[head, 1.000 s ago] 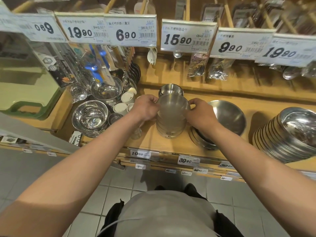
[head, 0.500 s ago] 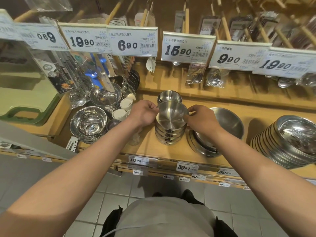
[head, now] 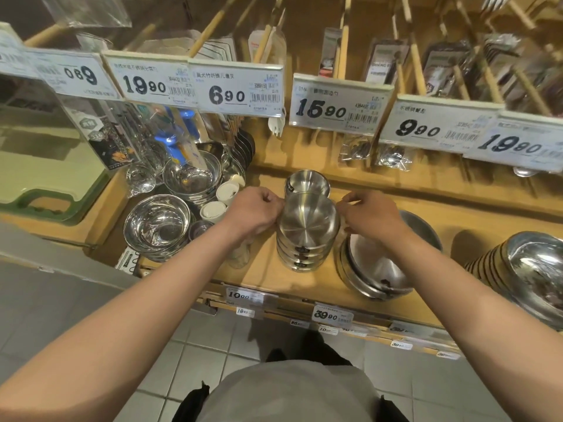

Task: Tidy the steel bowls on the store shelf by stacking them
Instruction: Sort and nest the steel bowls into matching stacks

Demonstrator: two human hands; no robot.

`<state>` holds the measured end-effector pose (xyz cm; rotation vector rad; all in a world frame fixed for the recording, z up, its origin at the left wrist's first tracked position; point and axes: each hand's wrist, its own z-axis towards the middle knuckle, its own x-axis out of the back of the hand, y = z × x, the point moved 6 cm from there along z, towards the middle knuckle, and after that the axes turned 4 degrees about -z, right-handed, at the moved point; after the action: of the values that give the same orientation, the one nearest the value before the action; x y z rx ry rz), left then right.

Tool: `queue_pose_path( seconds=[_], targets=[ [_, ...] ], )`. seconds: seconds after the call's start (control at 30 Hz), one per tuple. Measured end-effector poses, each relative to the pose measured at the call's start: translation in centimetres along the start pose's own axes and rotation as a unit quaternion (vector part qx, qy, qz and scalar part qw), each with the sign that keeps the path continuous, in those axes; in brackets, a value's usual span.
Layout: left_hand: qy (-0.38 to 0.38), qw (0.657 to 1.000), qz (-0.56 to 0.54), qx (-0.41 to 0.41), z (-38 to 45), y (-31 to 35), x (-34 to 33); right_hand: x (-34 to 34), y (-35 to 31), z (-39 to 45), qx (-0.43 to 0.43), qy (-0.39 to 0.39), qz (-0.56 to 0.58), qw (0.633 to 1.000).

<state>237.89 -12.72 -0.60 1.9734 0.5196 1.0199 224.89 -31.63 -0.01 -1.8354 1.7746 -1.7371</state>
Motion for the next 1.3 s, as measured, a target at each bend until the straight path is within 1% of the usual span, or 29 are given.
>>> queue_pose_path(
  seconds=[0.07,0.13,0.2,0.3,0.4,0.5,0.6,0.63,0.77,0.87,0.97,1.1,1.2,1.3],
  targets=[
    [0.0,1.0,-0.01,0.001,-0.3,0.6,0.8,1.1,-0.5,1.8,-0.009,0.023,0.053,0.998],
    [-0.009,0.999,-0.036,0.018,-0.2,0.8,1.5,1.2,-1.1,4.2,-0.022,0.008,0.068,0.997],
    [0.0,0.999,-0.042,0.022,-0.1,1.0,2.1,0.5,-1.2,6.7,-0.049,-0.027,0.036,0.998],
    [0.026,0.996,-0.071,0.04,0.1,0.7,2.9,-1.1,-0.5,10.1,-0.083,-0.059,-0.052,0.993],
    [0.054,0.992,-0.097,0.059,0.3,-0.2,3.5,-3.5,0.9,12.5,-0.104,-0.102,-0.07,0.987],
    [0.082,0.988,-0.115,0.064,0.2,-1.1,3.9,-5.8,1.4,13.5,-0.094,-0.154,-0.083,0.98],
    [0.084,0.981,-0.148,0.089,0.1,-1.7,4.1,-6.0,0.5,13.8,-0.083,-0.133,-0.07,0.985],
    [0.086,0.981,-0.149,0.09,0.2,-1.8,4.2,-5.8,0.2,13.9,-0.082,-0.125,-0.05,0.988],
    [0.091,0.984,-0.135,0.07,0.6,-1.1,4.6,-4.0,-1.2,13.0,-0.048,-0.119,0.057,0.99],
    [0.079,0.987,-0.128,0.049,1.1,0.3,4.7,-1.6,-2.3,11.6,-0.002,-0.113,0.084,0.99],
    [0.062,0.991,-0.114,0.029,1.7,2.1,4.4,1.0,-2.5,10.0,-0.005,-0.098,0.12,0.988],
    [0.034,0.993,-0.112,0.002,1.8,4.1,3.6,4.3,-2.5,6.7,0.004,-0.049,0.182,0.982],
    [0.021,0.995,-0.094,-0.009,1.4,5.5,3.1,5.4,-2.9,3.3,0.01,-0.066,0.202,0.977],
    [-0.027,0.99,-0.138,-0.009,1.1,7.0,2.5,4.8,-3.9,0.7,-0.008,-0.114,0.161,0.98]
  ],
)
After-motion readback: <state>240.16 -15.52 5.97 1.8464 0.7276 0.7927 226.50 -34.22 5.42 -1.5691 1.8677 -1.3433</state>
